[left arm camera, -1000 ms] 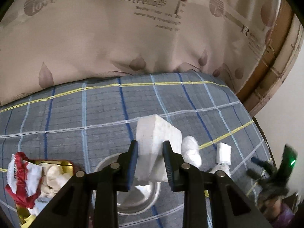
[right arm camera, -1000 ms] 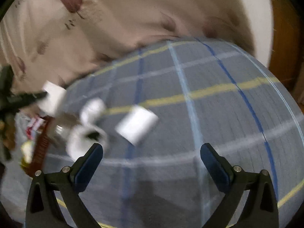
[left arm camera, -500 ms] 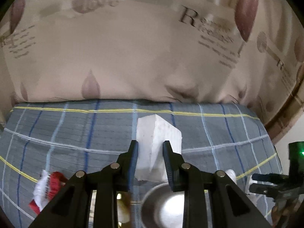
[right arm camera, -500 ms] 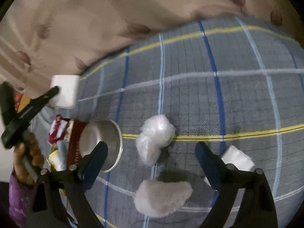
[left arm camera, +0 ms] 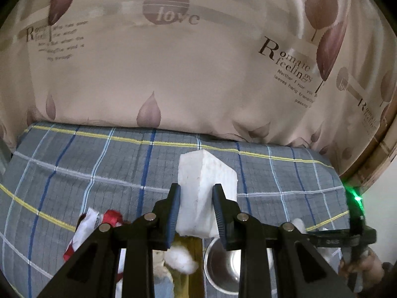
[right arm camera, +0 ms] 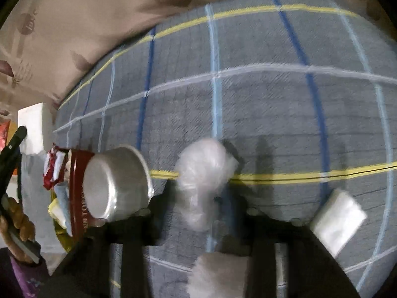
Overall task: Organize soft objects
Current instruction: 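Lower the foam block into the tray, open the left gripper while the right carries the bag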
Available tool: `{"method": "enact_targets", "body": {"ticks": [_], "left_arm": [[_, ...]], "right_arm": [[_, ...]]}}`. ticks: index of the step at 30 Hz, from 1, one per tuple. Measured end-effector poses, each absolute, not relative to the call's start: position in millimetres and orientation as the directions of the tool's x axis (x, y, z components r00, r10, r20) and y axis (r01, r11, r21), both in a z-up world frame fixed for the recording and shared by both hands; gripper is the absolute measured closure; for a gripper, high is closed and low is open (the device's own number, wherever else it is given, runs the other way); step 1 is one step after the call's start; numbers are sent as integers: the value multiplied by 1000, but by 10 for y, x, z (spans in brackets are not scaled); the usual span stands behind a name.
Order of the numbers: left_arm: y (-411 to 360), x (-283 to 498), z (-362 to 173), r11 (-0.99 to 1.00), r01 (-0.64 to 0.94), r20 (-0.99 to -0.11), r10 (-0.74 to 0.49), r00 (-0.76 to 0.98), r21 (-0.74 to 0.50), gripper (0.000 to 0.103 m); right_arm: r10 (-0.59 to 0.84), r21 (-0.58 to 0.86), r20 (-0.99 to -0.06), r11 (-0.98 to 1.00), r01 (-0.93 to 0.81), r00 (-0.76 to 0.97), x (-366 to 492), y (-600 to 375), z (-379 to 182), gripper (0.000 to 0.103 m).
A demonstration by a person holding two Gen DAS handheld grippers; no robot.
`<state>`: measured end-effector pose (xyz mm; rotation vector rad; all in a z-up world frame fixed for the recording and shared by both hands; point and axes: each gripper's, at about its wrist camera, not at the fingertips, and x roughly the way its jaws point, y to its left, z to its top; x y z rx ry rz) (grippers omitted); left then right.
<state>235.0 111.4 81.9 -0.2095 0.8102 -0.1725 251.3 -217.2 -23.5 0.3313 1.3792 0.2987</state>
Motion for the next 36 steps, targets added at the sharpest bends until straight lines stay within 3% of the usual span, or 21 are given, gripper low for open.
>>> {"method": "enact_targets", "body": {"ticks": [9,22,36], "left_arm": [[1430,2071,880,950,33,-682,-246,689,-309,76],[1930,1709,882,929,-40,-670,-235,704,-367,76],[2292,1131,627,895,-107,-683,-249,687,-434,75]], "right_arm": [[386,356,-868,922,-151,312,2716,-1788,190,71],[466,373,-822,875,-309,327,2732,-769,430,71],[587,446,-754,787,-425,295,1799,-487,579,71]]}}
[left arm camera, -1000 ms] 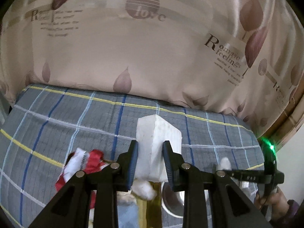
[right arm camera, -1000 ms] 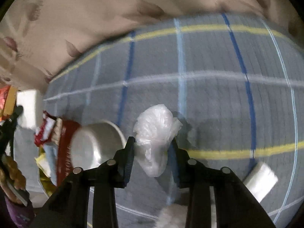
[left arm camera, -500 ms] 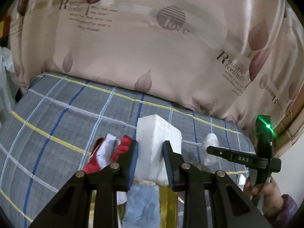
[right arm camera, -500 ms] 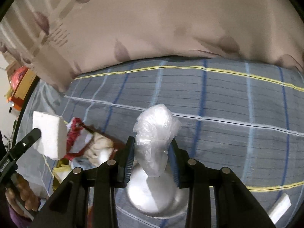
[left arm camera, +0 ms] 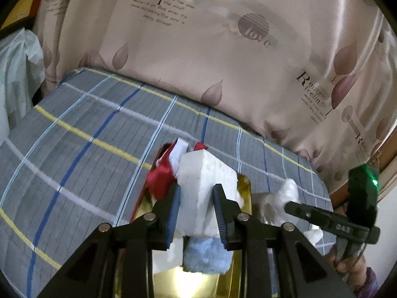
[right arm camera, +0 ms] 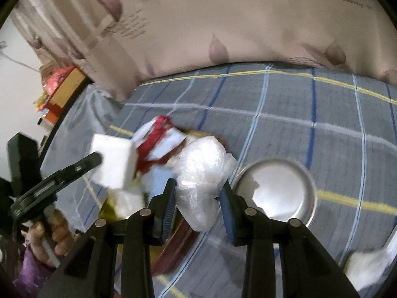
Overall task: Organize soft objects
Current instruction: 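Lower the foam block into the tray, open the left gripper while the right carries the bag, then lower the clear plastic bag into the gold tray and open the right gripper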
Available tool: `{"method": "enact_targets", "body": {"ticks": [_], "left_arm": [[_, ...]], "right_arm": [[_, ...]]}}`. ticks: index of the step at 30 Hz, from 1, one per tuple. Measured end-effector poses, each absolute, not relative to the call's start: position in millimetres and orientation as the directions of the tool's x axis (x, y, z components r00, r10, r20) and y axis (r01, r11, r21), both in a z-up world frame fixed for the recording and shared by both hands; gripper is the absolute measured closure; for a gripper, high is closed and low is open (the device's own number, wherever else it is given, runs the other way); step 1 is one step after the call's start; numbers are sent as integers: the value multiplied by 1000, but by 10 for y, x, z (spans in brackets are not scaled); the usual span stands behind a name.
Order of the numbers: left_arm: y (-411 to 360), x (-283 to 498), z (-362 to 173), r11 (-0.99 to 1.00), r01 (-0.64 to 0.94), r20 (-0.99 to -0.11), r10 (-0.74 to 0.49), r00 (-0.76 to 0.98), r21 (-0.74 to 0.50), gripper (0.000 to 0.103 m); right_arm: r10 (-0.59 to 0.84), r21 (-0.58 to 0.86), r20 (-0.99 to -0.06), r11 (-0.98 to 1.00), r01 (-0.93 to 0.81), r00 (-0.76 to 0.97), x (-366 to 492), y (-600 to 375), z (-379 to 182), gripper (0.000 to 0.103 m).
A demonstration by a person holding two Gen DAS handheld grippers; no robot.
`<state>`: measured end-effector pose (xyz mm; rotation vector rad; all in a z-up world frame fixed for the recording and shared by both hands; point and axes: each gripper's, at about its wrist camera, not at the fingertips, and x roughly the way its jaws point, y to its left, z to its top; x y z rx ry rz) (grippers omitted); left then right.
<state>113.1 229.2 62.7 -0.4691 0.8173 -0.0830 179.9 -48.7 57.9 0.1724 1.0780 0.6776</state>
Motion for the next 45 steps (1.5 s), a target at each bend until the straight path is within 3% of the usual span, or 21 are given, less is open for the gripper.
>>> {"method": "enact_targets", "body": {"ticks": [10,28,39,45], "left_arm": [[2233,761,393,890,-108,-707,-273,652,-443,75],[2065,560,87,916,-84,-737,-258,624,-392,72],[1969,425,-5,954,-79,-764,-181,620,-290,72],[1972,277,64,968,-146,-761,-62,646,-202,64]], "right_arm": [[634,495,-722,754,-432,278,1117,-636,546,71],[628,496,-730,758,-424,269,900,-663,525,71],[626,498,-737,758,-420,255,846,-628,488,71],[625,494,-737,758,-425,259,834,-616,494,71]]}}
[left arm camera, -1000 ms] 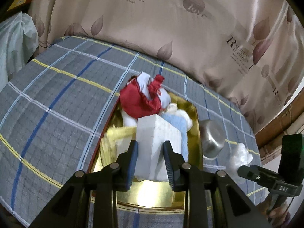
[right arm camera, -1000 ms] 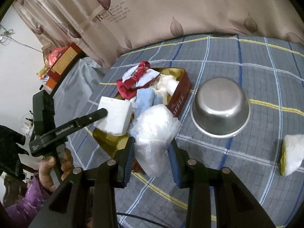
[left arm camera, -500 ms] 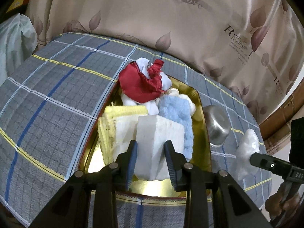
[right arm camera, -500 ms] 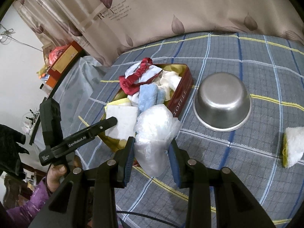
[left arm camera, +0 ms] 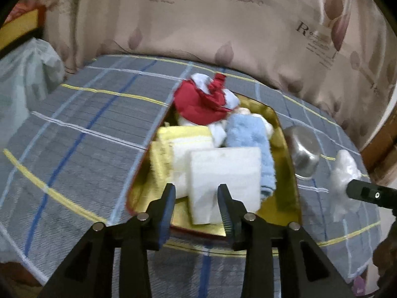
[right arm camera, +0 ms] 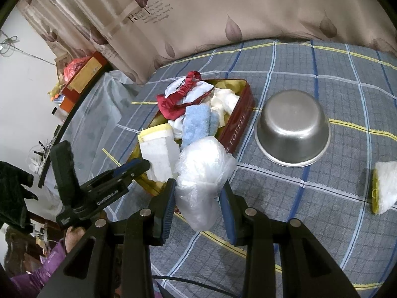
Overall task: Organize soft objects
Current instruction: 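Lower the clear plastic bag into the gold tray and open the right gripper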
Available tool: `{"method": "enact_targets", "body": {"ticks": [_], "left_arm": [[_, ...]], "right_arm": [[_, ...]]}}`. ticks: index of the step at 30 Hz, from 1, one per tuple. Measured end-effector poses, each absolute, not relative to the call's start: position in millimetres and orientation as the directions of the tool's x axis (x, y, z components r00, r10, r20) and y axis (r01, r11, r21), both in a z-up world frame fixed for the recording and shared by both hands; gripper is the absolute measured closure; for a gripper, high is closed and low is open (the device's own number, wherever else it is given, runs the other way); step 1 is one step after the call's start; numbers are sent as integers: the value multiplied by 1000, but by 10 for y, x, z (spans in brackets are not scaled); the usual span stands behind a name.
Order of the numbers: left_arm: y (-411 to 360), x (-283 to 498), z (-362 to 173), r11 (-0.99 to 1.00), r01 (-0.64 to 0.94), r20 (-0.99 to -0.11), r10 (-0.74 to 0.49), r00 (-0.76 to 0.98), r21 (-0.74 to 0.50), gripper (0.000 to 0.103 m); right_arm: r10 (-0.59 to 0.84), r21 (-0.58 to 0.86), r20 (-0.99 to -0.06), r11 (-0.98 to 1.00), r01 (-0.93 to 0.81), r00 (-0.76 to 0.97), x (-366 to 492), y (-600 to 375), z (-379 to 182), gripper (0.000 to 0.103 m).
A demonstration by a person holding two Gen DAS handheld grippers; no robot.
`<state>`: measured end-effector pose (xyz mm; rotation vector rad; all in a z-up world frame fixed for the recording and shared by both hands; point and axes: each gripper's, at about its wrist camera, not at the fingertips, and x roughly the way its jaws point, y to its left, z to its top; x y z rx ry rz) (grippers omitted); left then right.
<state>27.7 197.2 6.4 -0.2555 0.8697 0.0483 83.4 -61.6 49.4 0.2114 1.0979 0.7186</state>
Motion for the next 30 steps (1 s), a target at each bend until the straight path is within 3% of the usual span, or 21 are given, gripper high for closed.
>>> {"method": "enact_targets", "body": {"ticks": [6,8,13,19,24,30], "left_arm": [[1881,0,299,960,-268,-764,113,636,-82,57],[1759,-167,426,960,-278,-754,153,638,-41,44],[1482,-408,681,965,-248,-745,228,627,87,41],[1484,-579,659,960,-262,-760,97,642,-100,38],[1501,-497,484,954,-299,-784,173,596,-17,38],[1656,-437,355,938,-332,-825,108,554,-100,38]], "right_arm": [[636,490,-723,748,-447,272,1007,-491,604,71],[647,492,-713,736,-466,270,1136,-390,675,71],[630,463,-729,742,-485,267,1527,-78,686,71],[571,414,-781,776,-475,253,1857,225,481,71],[521,362,-815,801,-478,256,1988,372,352,70],[493,349,-835,816,-460,242,2107,438,193,68]]}}
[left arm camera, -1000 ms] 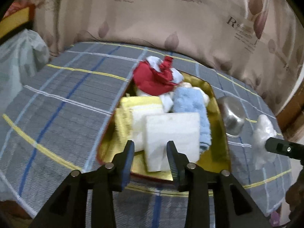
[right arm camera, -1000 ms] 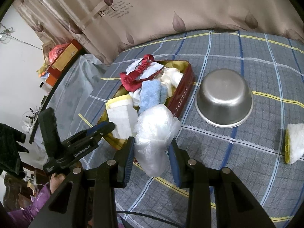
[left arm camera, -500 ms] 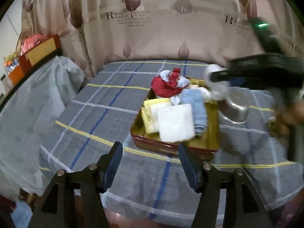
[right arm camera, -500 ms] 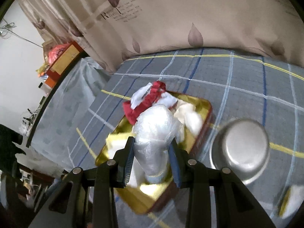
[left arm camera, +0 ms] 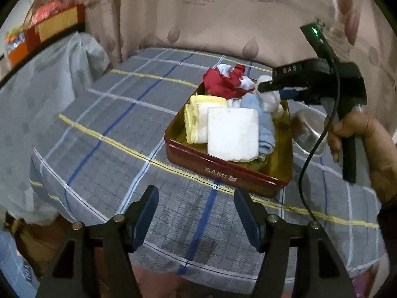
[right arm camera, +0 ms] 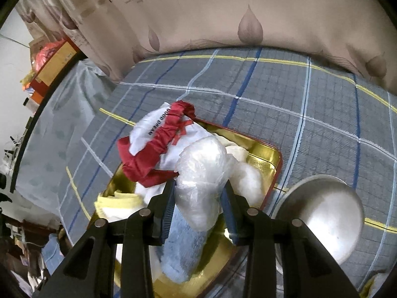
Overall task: Organize soft objects
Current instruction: 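Lower the clear plastic bag into the gold tray and open the right gripper, then reach the left gripper to the white fluffy cloth and grasp it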
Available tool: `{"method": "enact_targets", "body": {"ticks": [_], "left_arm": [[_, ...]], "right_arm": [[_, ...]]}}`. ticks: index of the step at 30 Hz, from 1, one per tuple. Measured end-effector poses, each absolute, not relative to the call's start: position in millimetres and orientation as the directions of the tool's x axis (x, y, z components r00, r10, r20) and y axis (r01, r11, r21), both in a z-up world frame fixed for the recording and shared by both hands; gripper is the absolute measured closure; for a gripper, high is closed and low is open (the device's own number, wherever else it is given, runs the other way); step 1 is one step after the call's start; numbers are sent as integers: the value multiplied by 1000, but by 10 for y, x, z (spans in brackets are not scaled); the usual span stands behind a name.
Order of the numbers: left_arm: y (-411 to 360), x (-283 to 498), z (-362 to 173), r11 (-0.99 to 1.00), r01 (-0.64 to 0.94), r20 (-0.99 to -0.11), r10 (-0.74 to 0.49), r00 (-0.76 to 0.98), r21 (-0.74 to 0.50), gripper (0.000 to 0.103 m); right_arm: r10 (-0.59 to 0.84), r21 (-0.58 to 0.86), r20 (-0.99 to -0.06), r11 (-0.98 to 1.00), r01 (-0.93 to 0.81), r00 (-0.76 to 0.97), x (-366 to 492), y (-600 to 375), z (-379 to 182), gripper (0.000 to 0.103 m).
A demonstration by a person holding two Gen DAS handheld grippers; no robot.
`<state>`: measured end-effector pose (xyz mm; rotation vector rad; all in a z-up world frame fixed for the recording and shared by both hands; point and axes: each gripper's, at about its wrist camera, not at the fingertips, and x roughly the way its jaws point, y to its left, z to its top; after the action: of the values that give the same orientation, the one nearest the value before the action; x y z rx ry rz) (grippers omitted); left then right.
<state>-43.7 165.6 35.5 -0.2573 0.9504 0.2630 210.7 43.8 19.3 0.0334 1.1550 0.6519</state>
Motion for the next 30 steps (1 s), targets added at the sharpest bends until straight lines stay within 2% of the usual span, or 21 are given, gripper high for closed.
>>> {"method": "enact_targets", "body": {"ticks": [4,6,7,9,10,16,19,22,26,30], "left_arm": [[1726,-498,385,925,-329,-782,59,621,-191,38],[1745,-525,409,924,-321,-762,51,646,-210,38],[1753,-535,420,924,-320,-754,57,655,-209,38],[1741,-549,437,927,-318,-740,70,668,-199,38],[1733,-549,436,929,-313,-734,72,675,-196,38],[1726,-549,373,932,-267,-706,18,708,-244,38],[1712,-536,314,931,-252,-700,-5,714,-264,38],[1650,-510,276,945,-243,-718,13,696,-218,38],[1494,-520,271,969,-209,-716,52,696,-133,38],[1346,-528,235,980,-171,-729,45,683,-100,38]], "right_arm": [[478,330,-842,823,-463,250,2124,482,156,66],[474,321,-843,823,-468,255,2129,500,160,61],[474,321,-843,823,-468,256,2132,502,164,57],[482,331,-838,822,-463,256,2132,491,188,33],[481,330,-835,826,-457,266,2131,481,207,30],[495,324,-801,831,-452,337,2046,332,438,28],[536,349,-749,819,-455,390,1861,85,609,28],[568,374,-682,812,-447,462,1535,-333,714,23],[471,275,-653,877,-394,593,1038,-1073,679,16],[303,194,-680,952,-235,668,737,-2001,505,11]]}}
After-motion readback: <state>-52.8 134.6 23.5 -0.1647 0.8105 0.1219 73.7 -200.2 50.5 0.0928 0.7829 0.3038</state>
